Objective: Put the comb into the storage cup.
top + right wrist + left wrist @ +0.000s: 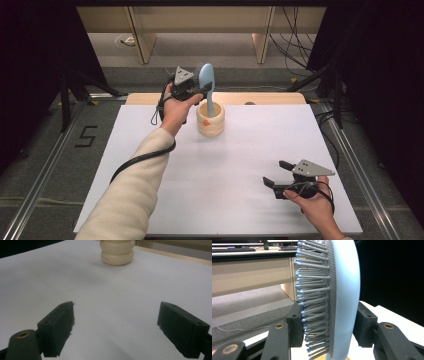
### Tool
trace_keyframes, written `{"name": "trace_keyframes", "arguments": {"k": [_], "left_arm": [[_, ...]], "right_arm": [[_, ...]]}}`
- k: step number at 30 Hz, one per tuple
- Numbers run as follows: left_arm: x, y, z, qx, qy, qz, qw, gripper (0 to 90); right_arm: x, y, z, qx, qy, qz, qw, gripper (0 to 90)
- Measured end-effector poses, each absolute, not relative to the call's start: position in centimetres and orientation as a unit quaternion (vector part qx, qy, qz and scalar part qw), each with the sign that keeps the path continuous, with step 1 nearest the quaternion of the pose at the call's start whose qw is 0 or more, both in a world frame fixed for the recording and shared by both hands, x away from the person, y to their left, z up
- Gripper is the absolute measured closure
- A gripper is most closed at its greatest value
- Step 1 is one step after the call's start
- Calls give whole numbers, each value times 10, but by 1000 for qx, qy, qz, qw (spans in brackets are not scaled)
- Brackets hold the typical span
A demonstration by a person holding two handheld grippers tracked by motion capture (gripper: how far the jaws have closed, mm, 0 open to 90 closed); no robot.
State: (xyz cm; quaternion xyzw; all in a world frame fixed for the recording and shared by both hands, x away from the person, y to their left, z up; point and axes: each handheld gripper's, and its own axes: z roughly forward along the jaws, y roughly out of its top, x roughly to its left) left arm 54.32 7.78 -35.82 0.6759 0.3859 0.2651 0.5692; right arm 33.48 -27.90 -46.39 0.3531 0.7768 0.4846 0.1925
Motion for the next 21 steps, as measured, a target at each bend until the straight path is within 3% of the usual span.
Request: {"name": "trace_keyframes", "arguments": {"k": [21], "left_arm": [[547,77,-371,679,394,257,564,500]], "right_arm": [[335,-279,-464,353,778,484,191,154]]}}
